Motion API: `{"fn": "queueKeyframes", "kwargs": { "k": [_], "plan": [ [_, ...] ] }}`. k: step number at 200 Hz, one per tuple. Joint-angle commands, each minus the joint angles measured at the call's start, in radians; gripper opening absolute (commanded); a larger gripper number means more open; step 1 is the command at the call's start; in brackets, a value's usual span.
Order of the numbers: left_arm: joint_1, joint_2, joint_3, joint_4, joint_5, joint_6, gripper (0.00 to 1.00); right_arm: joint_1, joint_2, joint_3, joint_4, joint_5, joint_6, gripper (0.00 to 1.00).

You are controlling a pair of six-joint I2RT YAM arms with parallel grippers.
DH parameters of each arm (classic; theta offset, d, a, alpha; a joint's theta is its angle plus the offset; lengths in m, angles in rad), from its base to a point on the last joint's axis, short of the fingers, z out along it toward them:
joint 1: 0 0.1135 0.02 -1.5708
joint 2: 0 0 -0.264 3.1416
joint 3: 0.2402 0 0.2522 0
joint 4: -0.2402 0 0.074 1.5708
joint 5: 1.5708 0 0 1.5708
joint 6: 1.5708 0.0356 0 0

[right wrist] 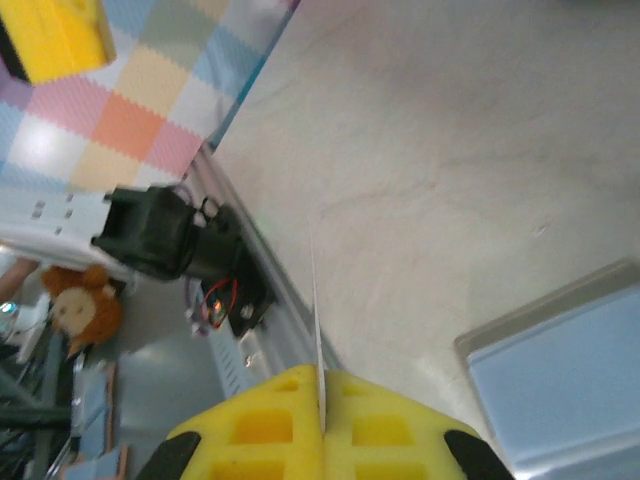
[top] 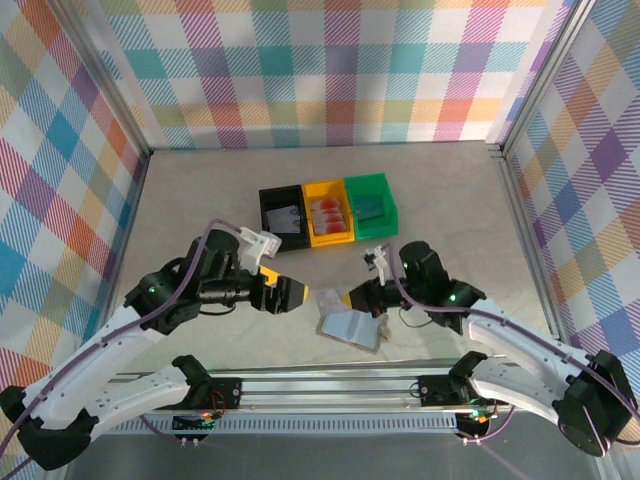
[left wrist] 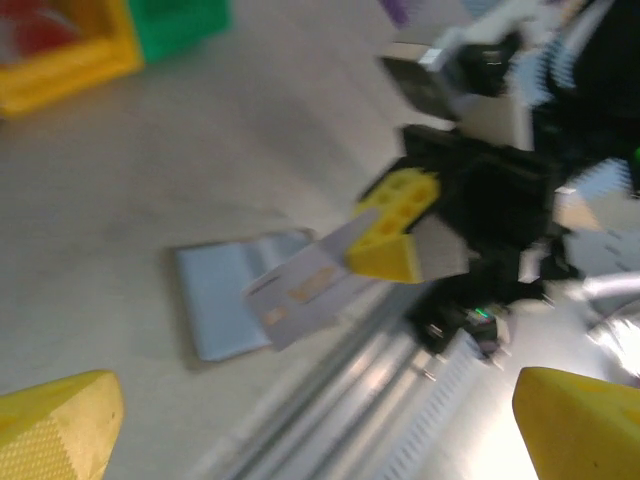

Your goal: Take the credit cards out of the card holder

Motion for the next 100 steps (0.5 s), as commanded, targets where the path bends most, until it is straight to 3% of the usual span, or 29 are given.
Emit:
{"fn": "queueKeyframes", "kwargs": {
  "k": [1,36,100],
  "plan": [
    [0.012,-0.05,-0.021,-0.076,-0.346,-0.026,1.0,-0.013,0.101,0.159,-0.15,0.097,-0.055,0.0],
    [0.014,-0.148,-0.111,-0.061,-0.608,-0.074,1.0,-0.023,0.358,0.482,-0.29,0.172,-0.079,0.0],
    [0.016,-0.171,-0.133,-0.078,-0.78,-0.107,1.0,-0.03,0.938,1.167,-0.571,0.236,-0.121,0.0]
  ]
}}
